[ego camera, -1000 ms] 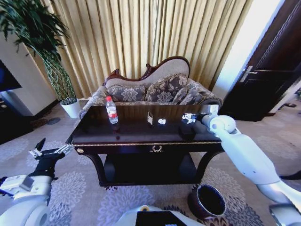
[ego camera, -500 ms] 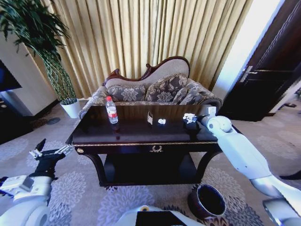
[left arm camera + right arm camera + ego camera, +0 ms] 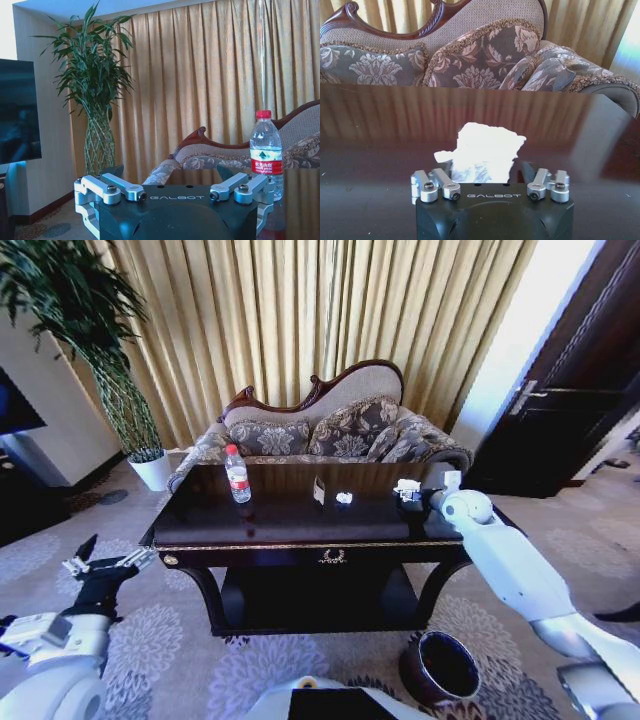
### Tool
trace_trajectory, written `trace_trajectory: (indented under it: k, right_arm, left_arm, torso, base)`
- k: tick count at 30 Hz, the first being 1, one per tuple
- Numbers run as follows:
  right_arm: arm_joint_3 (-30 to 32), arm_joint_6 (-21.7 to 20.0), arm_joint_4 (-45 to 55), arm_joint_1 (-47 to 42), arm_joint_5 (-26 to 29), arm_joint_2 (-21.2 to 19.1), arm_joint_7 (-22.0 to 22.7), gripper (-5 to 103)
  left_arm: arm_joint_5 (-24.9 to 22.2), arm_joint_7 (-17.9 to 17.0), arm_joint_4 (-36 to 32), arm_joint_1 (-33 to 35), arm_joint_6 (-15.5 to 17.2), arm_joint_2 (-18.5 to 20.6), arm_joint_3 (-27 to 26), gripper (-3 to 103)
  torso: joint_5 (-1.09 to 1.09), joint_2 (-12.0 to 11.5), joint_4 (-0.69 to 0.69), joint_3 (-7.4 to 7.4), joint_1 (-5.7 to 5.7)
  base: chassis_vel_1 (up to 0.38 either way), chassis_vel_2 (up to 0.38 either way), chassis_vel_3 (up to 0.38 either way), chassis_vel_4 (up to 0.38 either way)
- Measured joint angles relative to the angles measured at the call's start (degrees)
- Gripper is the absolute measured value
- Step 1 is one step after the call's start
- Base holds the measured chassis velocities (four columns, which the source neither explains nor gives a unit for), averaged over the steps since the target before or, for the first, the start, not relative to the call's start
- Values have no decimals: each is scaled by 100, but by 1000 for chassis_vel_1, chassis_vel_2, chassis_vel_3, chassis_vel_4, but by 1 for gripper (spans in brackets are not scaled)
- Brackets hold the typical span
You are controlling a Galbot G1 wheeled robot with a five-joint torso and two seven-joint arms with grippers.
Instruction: Move to the front of the table and place the trash on the table into the trash bin.
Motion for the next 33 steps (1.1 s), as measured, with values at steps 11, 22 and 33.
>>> trace_trajectory:
  k: [11, 22, 33]
  right_arm:
    - [61, 43, 88, -152, -54, -17, -14, 30]
    - [81, 85, 159, -188, -39, -37, -19, 1]
    - [125, 96, 229, -178, -8, -58, -37, 0]
  left_arm:
    - [8, 16, 0, 14, -6, -31, 36, 100]
    - [16, 22, 0, 33, -8, -45, 51, 100]
    - [22, 26, 0, 29, -8, -45, 93, 100]
  torso:
    - [1, 0, 0, 0, 0]
    - [3, 0, -1, 2, 0]
    - [3, -1, 0, 2, 0]
  base:
    - [0, 0, 0, 0]
    - [0, 0, 0, 0]
    - [0, 0, 0, 0]
